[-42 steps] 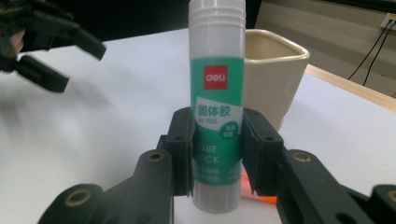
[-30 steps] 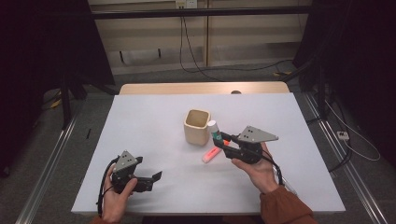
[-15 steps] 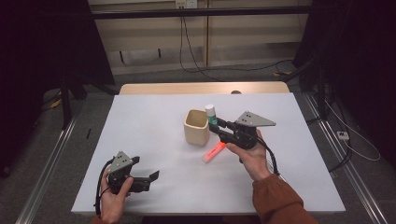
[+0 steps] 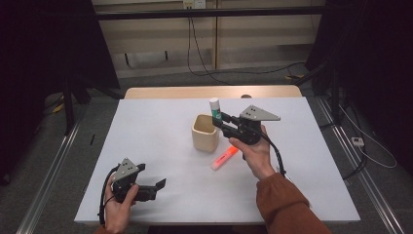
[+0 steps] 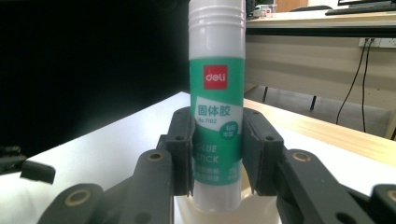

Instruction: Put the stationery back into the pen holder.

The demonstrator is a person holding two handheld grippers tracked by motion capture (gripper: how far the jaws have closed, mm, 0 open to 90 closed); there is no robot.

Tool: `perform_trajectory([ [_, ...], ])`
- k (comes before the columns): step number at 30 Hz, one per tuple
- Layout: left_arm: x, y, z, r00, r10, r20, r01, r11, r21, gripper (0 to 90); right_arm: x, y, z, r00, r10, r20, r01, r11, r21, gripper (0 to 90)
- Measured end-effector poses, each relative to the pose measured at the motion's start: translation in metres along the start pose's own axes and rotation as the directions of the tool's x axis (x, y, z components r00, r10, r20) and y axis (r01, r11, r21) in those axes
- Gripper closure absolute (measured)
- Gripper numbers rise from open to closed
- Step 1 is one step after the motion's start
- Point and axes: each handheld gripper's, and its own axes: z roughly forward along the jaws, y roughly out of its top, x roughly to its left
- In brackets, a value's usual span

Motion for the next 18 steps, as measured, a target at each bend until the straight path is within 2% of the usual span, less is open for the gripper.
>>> perform_trajectory([
  [6, 0.0, 0.0, 0.0, 0.9999, 0.008, -0.008, -0.008, 0.9999, 0.007, 4.3, -0.005, 0.003, 0.012, 0.9999, -0.004, 0.013, 0.004, 1.0, 0.013, 66.8],
  [13, 0.0, 0.0, 0.003, 0.9999, 0.003, 0.01, -0.003, 0.9999, 0.012, 4.3, -0.011, 0.002, 0.025, 0.9997, -0.004, 0.024, 0.003, 1.0, 0.026, 66.8],
  [18, 0.001, 0.001, 0.003, 1.0, 0.007, 0.008, -0.007, 0.9999, 0.014, 4.3, -0.012, 0.004, 0.033, 0.9996, -0.005, 0.026, 0.004, 0.999, 0.031, 66.8],
])
